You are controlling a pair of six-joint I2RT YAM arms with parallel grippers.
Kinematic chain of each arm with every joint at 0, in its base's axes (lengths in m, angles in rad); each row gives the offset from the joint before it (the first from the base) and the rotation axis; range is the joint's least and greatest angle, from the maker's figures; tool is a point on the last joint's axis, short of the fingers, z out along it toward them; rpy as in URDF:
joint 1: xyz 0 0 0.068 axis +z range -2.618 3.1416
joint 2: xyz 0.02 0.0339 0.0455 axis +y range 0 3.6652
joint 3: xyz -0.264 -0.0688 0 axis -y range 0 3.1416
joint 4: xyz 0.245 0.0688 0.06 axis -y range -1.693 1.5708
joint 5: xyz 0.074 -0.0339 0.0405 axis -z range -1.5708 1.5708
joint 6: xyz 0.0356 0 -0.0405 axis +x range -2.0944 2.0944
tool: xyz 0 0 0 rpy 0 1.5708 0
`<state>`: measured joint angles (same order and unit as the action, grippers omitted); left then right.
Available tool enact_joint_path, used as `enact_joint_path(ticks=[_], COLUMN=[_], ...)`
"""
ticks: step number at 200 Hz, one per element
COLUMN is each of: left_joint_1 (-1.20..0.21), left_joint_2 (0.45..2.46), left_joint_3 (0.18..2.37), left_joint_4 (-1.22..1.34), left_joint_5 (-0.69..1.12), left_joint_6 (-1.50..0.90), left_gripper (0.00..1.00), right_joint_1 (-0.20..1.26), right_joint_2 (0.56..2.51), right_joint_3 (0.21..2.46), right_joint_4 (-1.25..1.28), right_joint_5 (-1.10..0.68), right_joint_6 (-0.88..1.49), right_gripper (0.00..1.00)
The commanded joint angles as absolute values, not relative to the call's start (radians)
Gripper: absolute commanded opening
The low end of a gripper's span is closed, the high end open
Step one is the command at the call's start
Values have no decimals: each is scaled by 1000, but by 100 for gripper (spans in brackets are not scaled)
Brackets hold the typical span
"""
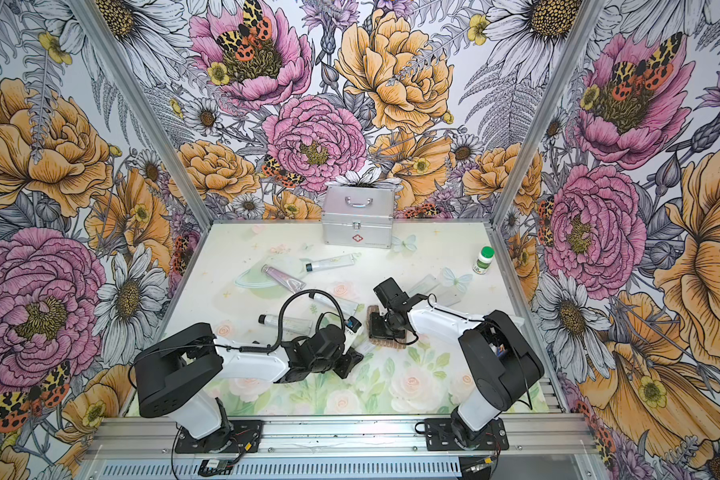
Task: Wipe the surface of the toothpaste tube
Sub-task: Wipe the dirt from the toothpaste tube.
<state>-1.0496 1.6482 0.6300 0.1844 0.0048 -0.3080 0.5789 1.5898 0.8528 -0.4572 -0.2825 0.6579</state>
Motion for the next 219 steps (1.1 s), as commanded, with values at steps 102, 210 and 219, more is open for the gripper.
enact_joint_path(ticks=[102, 210, 219], left_joint_1=[-1041, -1002, -1002], left_joint_2=[1612, 1631, 1632], left_joint_3=[595, 607, 606], left_joint_4=[148, 195, 195], left_joint_5=[6, 26, 27], left_joint_6=[-301, -289, -288], left_gripper=[25, 25, 25], right_joint_1=[520, 623, 593], right_joint_2=[1638, 1568, 1586], right_joint_3=[829, 750, 750], right_joint_4=[-537, -540, -540], right_joint_5=[-258, -278, -258], right_joint_6=[626, 665, 657], right_gripper=[0, 0, 0])
